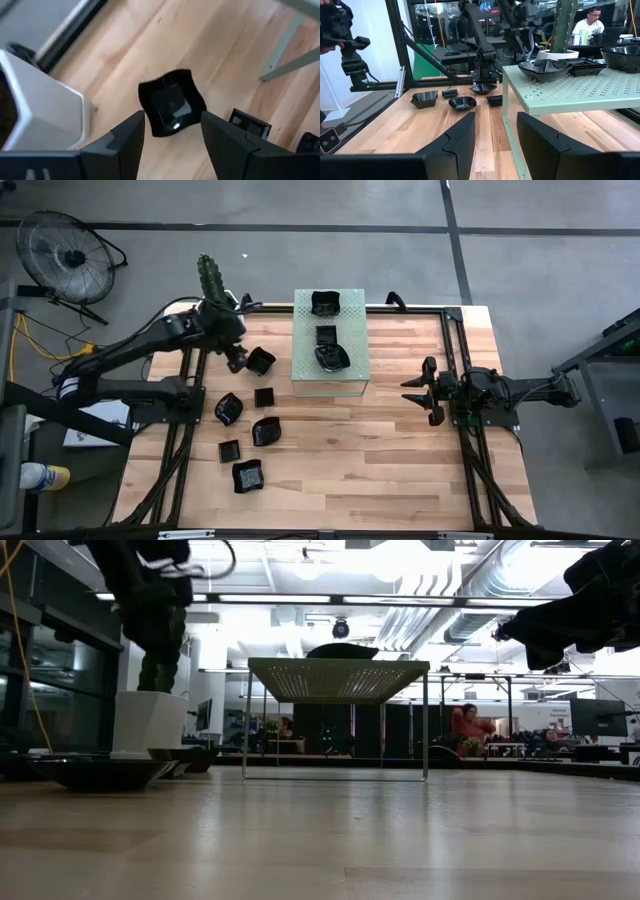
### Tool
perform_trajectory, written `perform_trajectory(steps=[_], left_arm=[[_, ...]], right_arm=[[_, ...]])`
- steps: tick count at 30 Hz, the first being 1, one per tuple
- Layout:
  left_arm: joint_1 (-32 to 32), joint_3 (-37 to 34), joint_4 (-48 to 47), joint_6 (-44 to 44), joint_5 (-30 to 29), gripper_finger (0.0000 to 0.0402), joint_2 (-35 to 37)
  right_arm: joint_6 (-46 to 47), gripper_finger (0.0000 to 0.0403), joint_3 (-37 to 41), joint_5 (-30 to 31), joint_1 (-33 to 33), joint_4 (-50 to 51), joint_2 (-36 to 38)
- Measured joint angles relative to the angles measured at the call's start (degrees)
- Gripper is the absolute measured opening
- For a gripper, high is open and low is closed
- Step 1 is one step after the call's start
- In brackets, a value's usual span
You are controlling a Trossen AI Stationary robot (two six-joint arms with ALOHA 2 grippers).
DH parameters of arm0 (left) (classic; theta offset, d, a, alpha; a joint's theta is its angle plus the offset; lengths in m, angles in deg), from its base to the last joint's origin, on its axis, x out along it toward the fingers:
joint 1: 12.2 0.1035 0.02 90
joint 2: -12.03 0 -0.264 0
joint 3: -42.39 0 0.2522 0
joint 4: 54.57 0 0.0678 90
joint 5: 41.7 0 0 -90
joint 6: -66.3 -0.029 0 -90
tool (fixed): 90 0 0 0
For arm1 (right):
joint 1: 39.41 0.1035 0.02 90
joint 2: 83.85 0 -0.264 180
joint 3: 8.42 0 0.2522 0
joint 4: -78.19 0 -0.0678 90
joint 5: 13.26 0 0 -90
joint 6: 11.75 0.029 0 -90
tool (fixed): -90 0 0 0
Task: Pick & Place Mini shaped plates
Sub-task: Stack the black distorted square plate on top of the black distorted square plate on the shelf
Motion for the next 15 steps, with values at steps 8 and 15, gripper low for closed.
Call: perform_trajectory(steps=[8,15], left_arm=[[-0.2,0.0,-1.5,6.2,0.5,0.0191,-7.9],[-5.3,-0.1,-1.1,-9.5,-0.7,0.0191,-11.5]], right_arm=[[0.0,0.0140,0.0,0.0,0.0,0.0,0.0],[0.0,0.0140,0.0,0.0,0.0,0.0,0.0]])
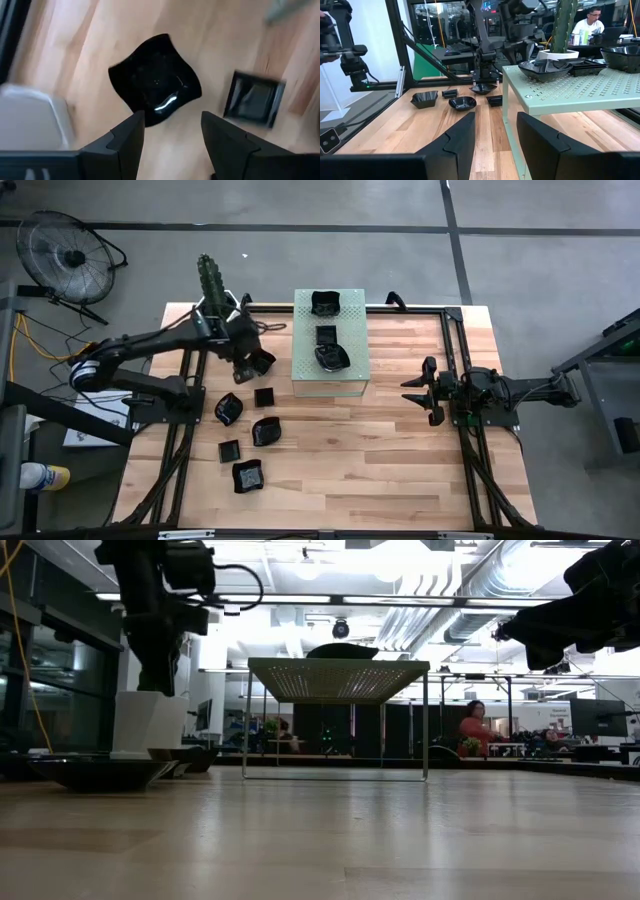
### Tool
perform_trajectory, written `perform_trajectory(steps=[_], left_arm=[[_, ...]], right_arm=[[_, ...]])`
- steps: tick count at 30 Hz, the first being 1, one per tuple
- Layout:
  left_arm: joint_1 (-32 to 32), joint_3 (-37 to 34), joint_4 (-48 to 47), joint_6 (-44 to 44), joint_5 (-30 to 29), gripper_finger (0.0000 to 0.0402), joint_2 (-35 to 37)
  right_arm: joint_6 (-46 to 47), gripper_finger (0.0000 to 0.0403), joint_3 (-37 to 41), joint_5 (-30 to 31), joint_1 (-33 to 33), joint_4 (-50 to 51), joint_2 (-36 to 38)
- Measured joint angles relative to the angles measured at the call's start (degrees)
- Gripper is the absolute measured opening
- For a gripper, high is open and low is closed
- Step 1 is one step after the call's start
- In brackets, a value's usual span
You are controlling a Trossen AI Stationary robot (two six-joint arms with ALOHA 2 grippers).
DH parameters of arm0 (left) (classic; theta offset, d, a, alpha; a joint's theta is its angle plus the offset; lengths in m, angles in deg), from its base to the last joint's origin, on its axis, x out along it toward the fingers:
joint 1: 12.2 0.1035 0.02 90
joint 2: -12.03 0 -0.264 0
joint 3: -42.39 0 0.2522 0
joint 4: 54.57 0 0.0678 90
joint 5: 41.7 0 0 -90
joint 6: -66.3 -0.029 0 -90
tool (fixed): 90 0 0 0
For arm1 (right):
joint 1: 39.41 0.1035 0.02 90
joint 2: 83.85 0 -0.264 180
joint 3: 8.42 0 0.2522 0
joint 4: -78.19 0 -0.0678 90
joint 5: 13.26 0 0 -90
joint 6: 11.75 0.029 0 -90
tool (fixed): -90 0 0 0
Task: Pick & Place Mini shaped plates
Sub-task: Stack the black distorted square plate on top of the black distorted square plate on the shelf
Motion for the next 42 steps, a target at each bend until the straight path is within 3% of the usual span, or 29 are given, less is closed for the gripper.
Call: perform_trajectory(steps=[5,12,17,27,42], left_arm=[[-3.1,-0.6,0.1,-15.5,0.2,0.0191,0.0],[-3.9,-4.6,6.5,-26.0,3.0,0.0191,0.0],[-3.9,-8.6,11.9,-27.2,3.5,0.0191,0.0],[-3.9,-12.7,12.5,-29.4,1.2,0.0191,0.0],[-3.9,-13.6,15.8,-33.2,-2.4,0.0191,-4.5]], right_arm=[[0.0,0.0140,0.0,0.0,0.0,0.0,0.0],[0.0,0.0140,0.0,0.0,0.0,0.0,0.0],[0.0,0.0140,0.0,0.0,0.0,0.0,0.0],[0.0,0.0140,0.0,0.0,0.0,0.0,0.0],[0.0,0.0140,0.0,0.0,0.0,0.0,0.0]])
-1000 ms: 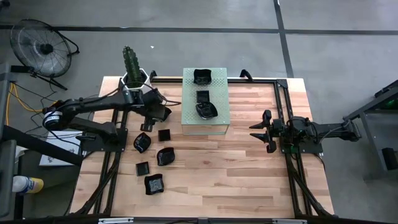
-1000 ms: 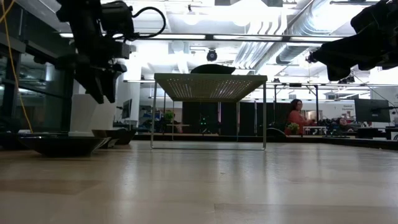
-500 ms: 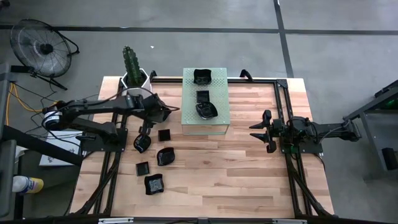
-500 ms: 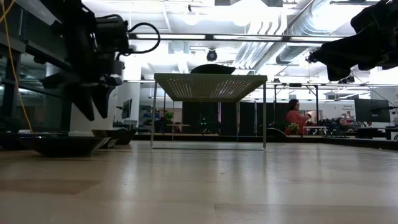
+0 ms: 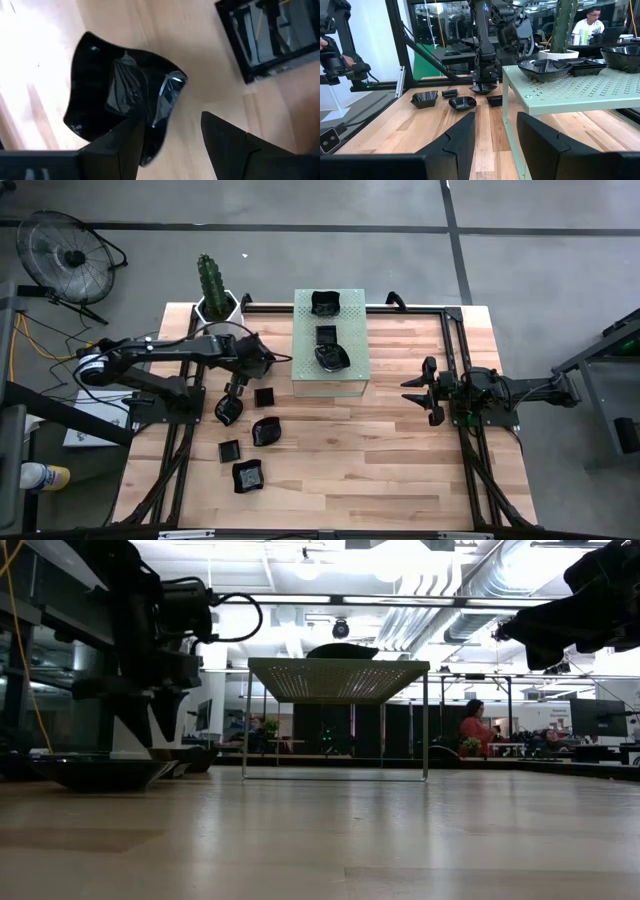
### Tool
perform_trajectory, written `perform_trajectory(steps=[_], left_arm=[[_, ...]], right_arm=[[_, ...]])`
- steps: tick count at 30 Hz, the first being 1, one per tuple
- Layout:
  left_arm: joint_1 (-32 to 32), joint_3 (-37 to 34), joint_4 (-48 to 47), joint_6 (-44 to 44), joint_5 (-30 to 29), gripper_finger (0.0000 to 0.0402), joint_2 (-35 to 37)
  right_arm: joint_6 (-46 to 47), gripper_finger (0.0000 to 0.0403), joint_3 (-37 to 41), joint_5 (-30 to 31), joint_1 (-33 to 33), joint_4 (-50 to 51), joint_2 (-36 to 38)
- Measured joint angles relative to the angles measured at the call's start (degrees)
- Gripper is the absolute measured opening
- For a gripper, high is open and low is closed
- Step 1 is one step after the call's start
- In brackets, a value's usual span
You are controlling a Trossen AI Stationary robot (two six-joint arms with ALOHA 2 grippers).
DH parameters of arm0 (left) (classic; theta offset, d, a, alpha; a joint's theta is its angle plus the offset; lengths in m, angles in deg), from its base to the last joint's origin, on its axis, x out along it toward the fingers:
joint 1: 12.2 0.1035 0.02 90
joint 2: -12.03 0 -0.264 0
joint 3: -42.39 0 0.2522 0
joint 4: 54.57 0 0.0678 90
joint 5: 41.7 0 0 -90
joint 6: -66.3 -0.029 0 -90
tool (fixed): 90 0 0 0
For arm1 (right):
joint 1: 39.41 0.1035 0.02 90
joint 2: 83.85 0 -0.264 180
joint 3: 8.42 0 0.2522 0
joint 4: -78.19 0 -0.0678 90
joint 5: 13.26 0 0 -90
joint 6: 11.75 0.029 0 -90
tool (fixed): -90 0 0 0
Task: Pick & Place Mini shaped plates
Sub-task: Stack the black distorted square plate on top of the black distorted square plate on the shelf
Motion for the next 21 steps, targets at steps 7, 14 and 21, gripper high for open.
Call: perform_trajectory(steps=[7,14,21], left_arm=[[0.0,0.0,1.3,-3.2,-1.4,0.0191,-0.8],[0.0,0.0,2.9,-7.4,-1.6,0.0191,-3.8],[0.0,0.0,4.4,-7.4,-1.6,0.0191,-6.1]], right_arm=[[0.0,0.0140,0.0,0.0,0.0,0.0,0.0],[0.0,0.0140,0.0,0.0,0.0,0.0,0.0],[0.0,0.0140,0.0,0.0,0.0,0.0,0.0]])
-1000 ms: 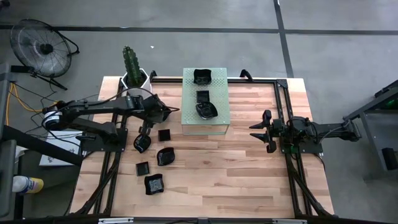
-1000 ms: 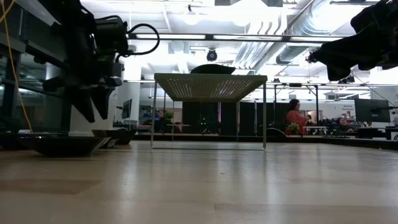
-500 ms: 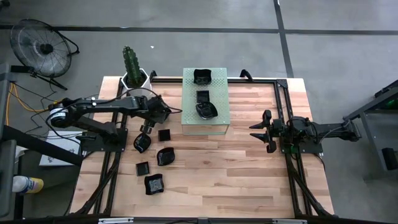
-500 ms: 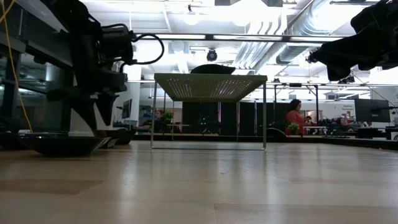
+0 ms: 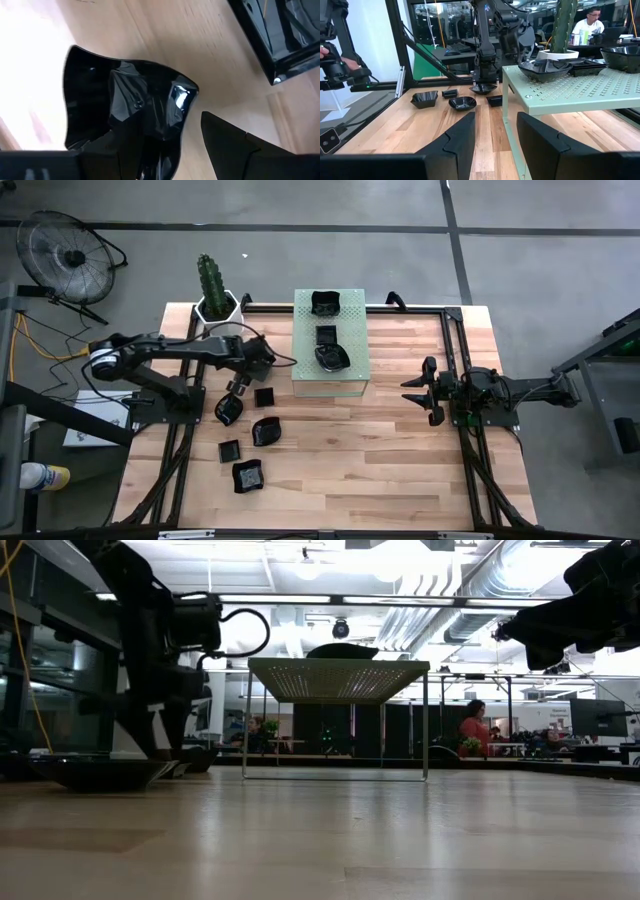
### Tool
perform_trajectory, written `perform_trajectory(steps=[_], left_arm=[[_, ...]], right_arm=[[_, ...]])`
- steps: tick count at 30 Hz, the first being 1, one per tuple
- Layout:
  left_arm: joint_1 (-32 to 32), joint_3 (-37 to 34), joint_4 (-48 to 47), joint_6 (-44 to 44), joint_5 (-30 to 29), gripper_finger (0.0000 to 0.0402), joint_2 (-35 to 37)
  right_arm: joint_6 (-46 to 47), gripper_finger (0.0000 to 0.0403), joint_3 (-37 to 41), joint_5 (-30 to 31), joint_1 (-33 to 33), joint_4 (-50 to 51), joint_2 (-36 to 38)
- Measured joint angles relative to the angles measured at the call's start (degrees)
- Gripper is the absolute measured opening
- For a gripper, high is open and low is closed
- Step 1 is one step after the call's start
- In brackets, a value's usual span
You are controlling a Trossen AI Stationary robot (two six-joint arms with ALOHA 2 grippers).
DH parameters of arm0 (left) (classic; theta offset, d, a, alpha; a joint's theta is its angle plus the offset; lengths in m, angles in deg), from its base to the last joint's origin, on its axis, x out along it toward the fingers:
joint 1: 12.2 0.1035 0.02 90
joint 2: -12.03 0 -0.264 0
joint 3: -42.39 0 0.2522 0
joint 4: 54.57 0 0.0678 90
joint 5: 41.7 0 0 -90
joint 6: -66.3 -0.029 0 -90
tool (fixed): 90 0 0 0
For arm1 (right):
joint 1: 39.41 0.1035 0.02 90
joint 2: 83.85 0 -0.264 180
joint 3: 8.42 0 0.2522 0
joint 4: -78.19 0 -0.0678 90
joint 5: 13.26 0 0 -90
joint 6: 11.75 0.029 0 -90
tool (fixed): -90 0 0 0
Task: Pick & Place Mini shaped plates
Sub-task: Stack the black distorted square plate on top of the black distorted square plate on the shelf
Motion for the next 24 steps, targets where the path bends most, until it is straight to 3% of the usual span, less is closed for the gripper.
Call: perform_trajectory(steps=[12,24], left_arm=[[0.1,0.0,-0.1,0.0,0.2,0.0185,-0.6],[0.1,0.0,-0.1,0.0,0.2,0.0112,-0.6]], right_arm=[[0.0,0.0140,0.0,0.0,0.0,0.0,0.0],[0.0,0.0140,0.0,0.0,0.0,0.0,0.0]])
